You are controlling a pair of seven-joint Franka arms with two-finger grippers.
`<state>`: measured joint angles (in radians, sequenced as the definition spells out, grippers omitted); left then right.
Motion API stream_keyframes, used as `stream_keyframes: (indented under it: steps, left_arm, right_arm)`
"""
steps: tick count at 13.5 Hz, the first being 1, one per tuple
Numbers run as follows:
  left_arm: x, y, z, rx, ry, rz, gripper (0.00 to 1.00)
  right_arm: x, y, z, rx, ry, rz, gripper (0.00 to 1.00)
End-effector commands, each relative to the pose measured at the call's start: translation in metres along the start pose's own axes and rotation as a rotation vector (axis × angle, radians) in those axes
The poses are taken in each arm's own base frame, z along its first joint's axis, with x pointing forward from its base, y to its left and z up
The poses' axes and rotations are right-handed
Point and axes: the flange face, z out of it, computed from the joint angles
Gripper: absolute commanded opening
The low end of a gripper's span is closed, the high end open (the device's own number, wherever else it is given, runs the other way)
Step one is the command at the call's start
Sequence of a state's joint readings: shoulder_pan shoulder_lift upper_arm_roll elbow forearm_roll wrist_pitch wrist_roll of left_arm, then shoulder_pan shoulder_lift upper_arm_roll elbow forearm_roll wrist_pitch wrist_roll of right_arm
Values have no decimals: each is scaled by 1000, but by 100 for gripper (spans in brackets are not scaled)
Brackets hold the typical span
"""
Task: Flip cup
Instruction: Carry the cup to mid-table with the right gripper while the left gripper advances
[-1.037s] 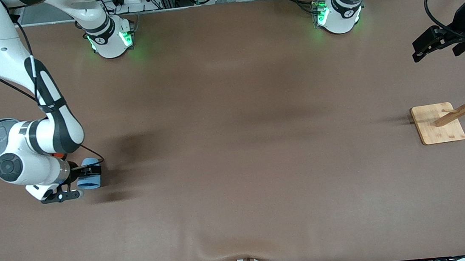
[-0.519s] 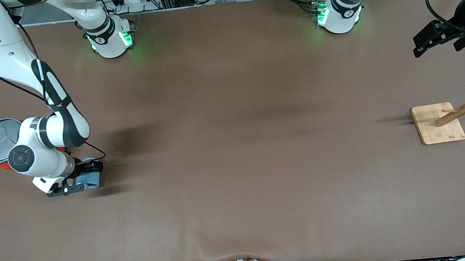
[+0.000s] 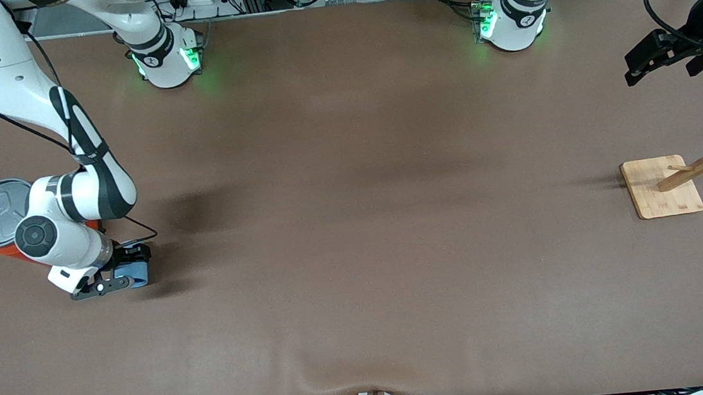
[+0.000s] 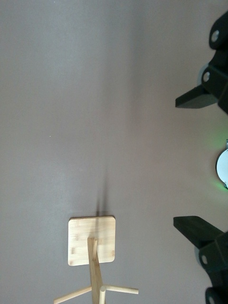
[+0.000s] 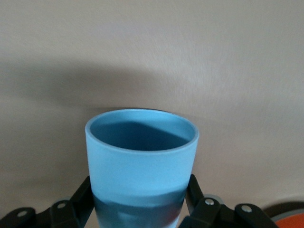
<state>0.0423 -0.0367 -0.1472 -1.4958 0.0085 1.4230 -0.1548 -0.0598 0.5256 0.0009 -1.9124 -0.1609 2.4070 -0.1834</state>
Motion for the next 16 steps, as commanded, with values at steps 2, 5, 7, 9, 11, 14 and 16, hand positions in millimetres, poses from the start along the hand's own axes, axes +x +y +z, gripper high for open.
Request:
stream_keyframes:
  steps: [2,5,7,9,11,14,16]
  left_arm:
    - [-2,7,0,-8,-8,7,100]
    - [-1,11,2,-8,-7,13,100]
    - [0,13,3,-8,-7,16,100]
    - [0,17,4,-8,-8,24,100]
    - [0,18,4,-8,-8,27,100]
    - [-3,17,1,-8,-7,24,100]
    - [-1,18,4,-9,-11,24,100]
  right_arm:
    - [17,-24,-63,-34,89,-246,49]
    - [38,-107,-95,-15,158,-524,49]
    - [45,-192,-103,-9,180,-745,55]
    - [37,-284,-102,-10,182,-948,55]
    - [24,-359,-87,2,163,-1084,55]
    - [1,-474,-54,18,141,-1247,55]
    - [-17,-525,-43,-22,135,-1354,54]
